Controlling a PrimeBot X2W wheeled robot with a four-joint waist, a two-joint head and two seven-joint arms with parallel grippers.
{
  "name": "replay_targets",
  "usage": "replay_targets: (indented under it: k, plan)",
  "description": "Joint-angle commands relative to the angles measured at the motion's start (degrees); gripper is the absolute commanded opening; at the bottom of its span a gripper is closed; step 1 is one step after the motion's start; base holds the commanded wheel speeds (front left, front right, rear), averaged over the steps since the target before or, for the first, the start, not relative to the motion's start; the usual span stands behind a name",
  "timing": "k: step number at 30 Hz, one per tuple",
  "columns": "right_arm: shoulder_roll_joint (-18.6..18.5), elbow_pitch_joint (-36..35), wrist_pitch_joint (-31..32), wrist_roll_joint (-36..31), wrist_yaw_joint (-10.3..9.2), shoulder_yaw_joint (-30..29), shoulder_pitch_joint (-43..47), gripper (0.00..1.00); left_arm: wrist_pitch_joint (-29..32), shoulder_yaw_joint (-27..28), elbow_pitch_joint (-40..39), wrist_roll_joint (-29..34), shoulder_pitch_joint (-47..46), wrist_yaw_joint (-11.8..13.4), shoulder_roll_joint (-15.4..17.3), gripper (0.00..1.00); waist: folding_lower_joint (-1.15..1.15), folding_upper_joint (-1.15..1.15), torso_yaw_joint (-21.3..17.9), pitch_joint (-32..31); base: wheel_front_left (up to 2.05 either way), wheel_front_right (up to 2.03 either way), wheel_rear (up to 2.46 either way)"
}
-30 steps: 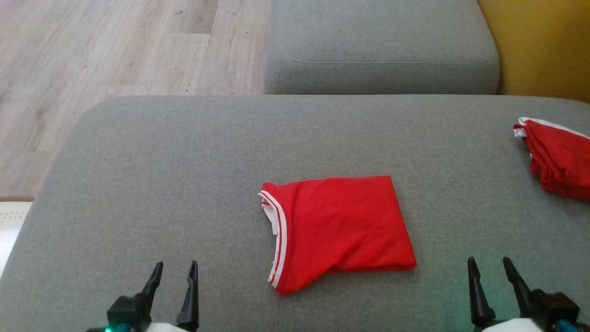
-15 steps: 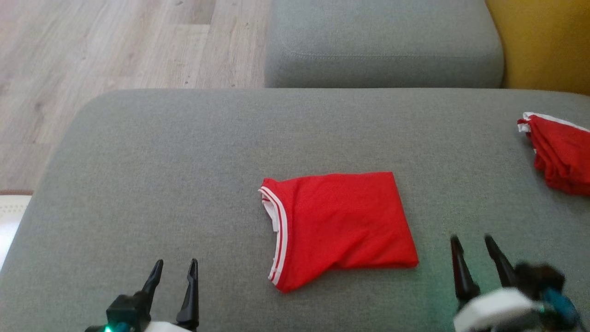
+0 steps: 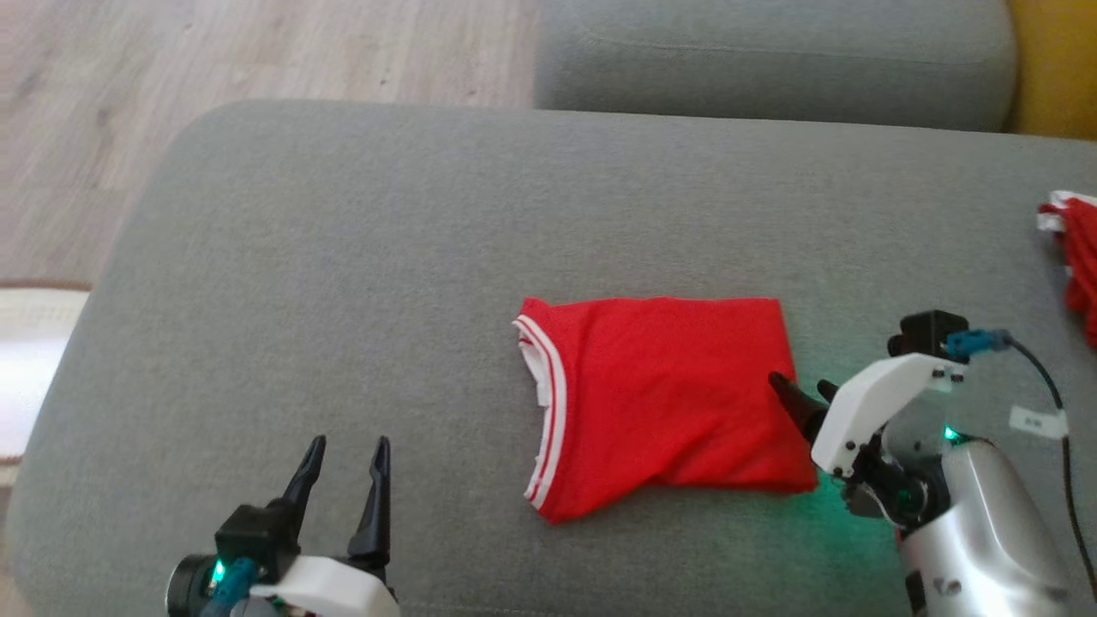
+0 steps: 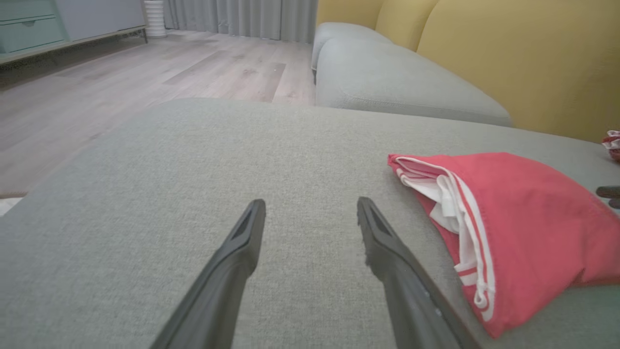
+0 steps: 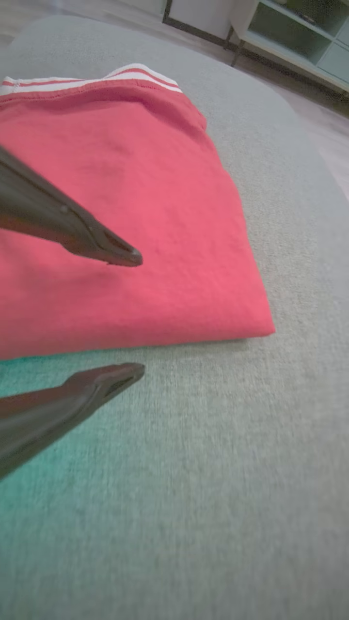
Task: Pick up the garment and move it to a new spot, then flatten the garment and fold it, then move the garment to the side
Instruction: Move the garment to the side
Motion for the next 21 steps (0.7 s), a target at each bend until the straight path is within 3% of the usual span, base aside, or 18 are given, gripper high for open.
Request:
replay_targets:
  k: [1,9,11,16,21]
  plan:
    - [-0.3,-0.2,1.4,0.5,0.39,0.9,-3.9,1.0,-0.7,1.3,-1.2,0.6,-3.0,-0.3,-0.4,1.0,0.0,0.0,1.6,0.9,0.0,0.0,0.0]
    - [-0.7,10.5,4.6,-4.2,0.39,-2.2,-9.2,1.0,-0.7,1.1,-0.9,0.8,-4.7,-0.6,-0.9,1.0,0.0,0.0,3.5,2.5,0.0,0.0,0.0]
    - [-0.6,11.9,4.5,-3.6,0.39,-2.8,-10.3,0.0,-0.7,1.2,-1.0,0.8,-4.9,-0.6,-1.0,1.0,0.0,0.0,3.4,3.0,0.0,0.0,0.0]
    - [-0.3,12.0,0.4,-1.2,0.39,-4.7,-15.0,0.0,-0.7,2.2,-1.6,0.6,-5.0,-0.5,-1.2,1.0,0.0,0.0,0.0,4.1,0.0,0.0,0.0]
    - [-2.8,11.5,-3.2,-3.1,0.39,-7.0,-20.5,0.0,-0.7,2.6,-2.2,1.0,-5.5,-0.9,-1.2,1.0,0.0,0.0,-3.7,5.3,0.0,0.0,0.0]
